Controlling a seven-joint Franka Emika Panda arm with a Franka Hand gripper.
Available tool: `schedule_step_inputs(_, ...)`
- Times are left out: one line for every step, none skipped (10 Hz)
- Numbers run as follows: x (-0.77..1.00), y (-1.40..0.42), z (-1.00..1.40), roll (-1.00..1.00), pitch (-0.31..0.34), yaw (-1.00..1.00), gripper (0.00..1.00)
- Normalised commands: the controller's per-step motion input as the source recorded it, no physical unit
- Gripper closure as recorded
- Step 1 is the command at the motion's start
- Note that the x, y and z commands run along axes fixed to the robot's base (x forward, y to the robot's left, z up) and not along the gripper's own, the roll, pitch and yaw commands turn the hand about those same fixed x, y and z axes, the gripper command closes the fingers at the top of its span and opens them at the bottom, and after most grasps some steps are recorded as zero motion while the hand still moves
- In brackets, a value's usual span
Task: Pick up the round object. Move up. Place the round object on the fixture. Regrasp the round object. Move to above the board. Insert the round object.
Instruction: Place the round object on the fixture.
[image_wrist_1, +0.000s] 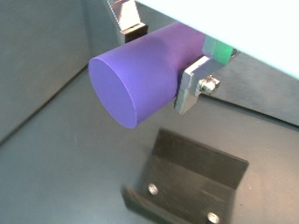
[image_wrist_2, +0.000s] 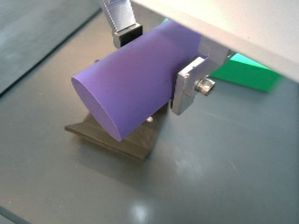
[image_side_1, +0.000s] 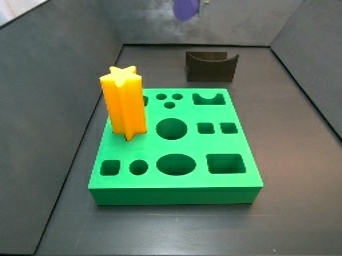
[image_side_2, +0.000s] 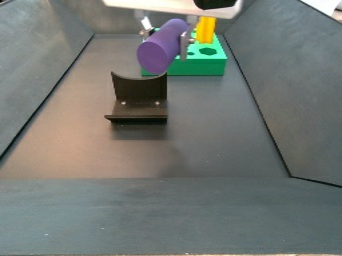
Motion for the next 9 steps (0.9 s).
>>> schedule_step_inputs(1.00, -0.34, -0.15, 0.00, 0.136, 1.00, 1.00)
schedule_step_inputs(1.00, -0.30, -0.13, 0.00, 0.165, 1.00, 1.00)
schedule_step_inputs(1.00, -0.25, -0.10, 0.00, 0.176, 0.79, 1.00)
schedule_step_inputs(1.00, -0.22, -0.09, 0.01, 0.163, 0.57, 1.00)
schedule_step_inputs(1.00, -0.18, -0.07, 0.01, 0.153, 0.38, 1.00)
schedule_step_inputs(1.00, -0.14, -0.06, 0.02, 0.140, 0.22, 1.00)
schedule_step_inputs(1.00, -0.12, -0.05, 0.02, 0.145, 0.15, 1.00)
schedule_step_inputs(1.00, -0.09, -0.03, 0.02, 0.151, 0.10, 1.00)
schedule_step_inputs(0.14, -0.09, 0.74, -1.00, -0.030, 0.00, 1.00)
